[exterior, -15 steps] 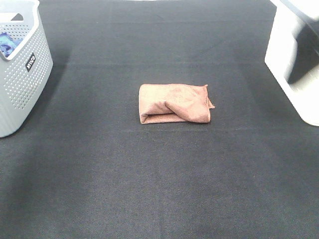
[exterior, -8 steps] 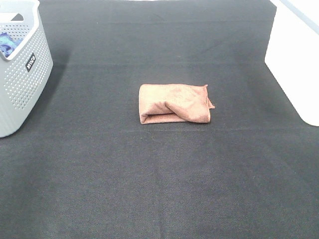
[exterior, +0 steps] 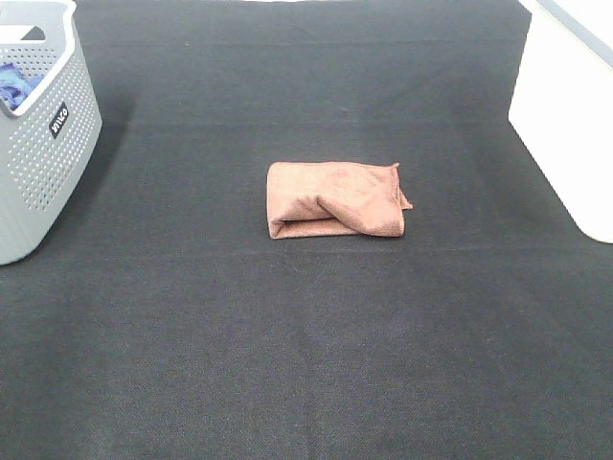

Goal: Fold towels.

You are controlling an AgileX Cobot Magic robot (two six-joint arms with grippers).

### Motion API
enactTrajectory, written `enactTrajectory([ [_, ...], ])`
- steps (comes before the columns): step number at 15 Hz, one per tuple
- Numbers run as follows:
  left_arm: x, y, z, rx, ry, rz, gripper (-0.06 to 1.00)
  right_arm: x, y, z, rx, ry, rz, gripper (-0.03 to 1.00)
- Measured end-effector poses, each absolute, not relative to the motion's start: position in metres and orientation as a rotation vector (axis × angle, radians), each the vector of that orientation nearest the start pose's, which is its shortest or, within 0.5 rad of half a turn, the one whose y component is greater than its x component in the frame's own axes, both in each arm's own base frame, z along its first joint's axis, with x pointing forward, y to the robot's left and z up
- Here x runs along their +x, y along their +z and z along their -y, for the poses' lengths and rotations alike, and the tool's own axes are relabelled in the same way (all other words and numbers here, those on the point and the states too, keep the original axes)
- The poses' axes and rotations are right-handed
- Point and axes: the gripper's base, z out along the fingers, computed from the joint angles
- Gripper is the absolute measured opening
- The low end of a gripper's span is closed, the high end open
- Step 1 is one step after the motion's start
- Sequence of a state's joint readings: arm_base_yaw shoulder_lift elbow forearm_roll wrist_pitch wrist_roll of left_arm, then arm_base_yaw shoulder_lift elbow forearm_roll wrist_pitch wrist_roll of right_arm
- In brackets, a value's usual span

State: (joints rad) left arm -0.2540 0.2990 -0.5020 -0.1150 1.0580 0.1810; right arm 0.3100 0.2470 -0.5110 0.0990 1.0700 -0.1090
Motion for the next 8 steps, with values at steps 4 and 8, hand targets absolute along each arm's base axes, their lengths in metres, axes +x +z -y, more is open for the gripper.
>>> enactTrajectory([
  [4,0.0371,0.2731,0.0190,0.491,-0.180,-2.286,0.85,0.0256,0.2774,-0.0166,-0.465,0.232,-2.229,0.78],
  [8,0.0371,0.2731,0.0190,0.492,-0.180,-2.286,0.85,0.0256,0.2774,-0.0166,-0.465,0.232,-2.229,0.78],
])
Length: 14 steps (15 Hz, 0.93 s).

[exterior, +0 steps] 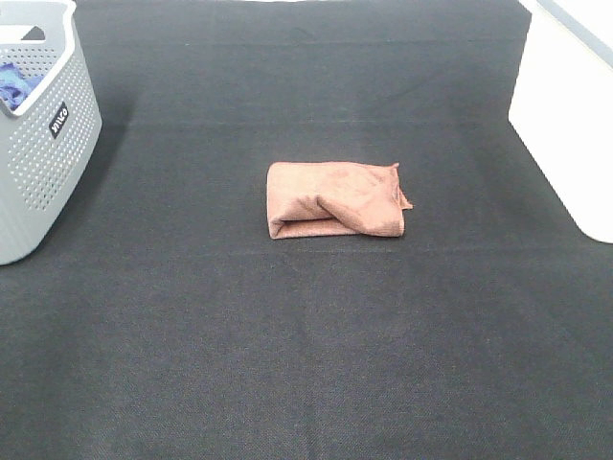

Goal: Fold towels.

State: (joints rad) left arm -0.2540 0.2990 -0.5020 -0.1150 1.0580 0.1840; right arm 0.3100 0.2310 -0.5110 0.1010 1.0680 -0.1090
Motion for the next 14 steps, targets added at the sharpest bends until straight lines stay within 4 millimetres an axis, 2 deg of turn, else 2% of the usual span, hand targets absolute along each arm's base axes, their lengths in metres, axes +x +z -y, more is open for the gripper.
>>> enactTrajectory([
  [4,0.037,0.273,0.019,0.486,-0.177,-2.287,0.85,0.026,0.277,-0.016,-0.441,0.222,-2.233,0.78],
  [7,0.034,0.274,0.013,0.332,-0.114,-2.276,0.85,0.027,0.278,-0.012,-0.289,0.151,-2.246,0.78],
  [10,0.022,0.277,0.009,0.192,-0.042,-2.199,0.85,0.014,0.280,-0.009,-0.169,0.091,-2.167,0.78],
  [14,-0.001,0.279,0.009,0.185,-0.026,-2.050,0.85,-0.006,0.280,-0.008,-0.129,0.066,-2.039,0.78],
])
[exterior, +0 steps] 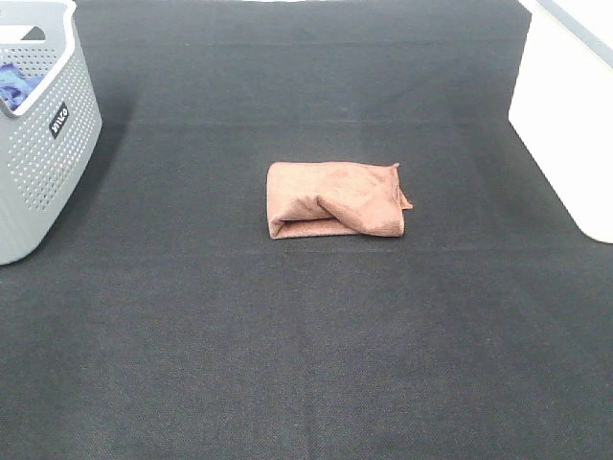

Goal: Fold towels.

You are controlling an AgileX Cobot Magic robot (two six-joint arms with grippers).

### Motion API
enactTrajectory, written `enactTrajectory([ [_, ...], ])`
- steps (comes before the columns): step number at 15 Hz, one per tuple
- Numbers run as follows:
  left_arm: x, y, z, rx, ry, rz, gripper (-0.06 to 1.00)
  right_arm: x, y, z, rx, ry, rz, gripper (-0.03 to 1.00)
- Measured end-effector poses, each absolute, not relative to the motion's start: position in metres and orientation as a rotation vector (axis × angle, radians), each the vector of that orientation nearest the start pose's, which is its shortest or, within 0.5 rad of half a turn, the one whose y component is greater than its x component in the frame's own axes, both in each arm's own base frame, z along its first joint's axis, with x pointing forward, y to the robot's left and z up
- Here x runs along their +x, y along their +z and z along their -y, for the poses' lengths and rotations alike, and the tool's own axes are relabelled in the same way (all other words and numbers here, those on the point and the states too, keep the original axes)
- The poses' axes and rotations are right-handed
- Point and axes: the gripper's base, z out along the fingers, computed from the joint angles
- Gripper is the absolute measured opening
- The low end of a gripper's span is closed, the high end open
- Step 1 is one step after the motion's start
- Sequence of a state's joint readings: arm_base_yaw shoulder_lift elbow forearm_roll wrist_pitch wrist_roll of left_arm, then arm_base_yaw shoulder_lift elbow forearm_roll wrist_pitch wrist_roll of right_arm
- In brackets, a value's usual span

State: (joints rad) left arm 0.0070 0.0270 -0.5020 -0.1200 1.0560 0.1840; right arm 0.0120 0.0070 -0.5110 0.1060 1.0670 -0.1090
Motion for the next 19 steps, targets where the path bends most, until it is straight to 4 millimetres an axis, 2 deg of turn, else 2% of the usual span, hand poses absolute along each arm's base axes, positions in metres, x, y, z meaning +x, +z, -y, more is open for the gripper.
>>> enactTrajectory([
  [2,-0.0056,0.2787,0.0095,0.185,-0.023,-2.020,0.85,-0.0078,0.2802,-0.0087,-0.129,0.070,-2.025,0.78],
  [19,-0.0056,0.2787,0.0096,0.185,-0.024,-2.020,0.85,-0.0078,0.2802,-0.0088,-0.129,0.073,-2.025,0.78],
])
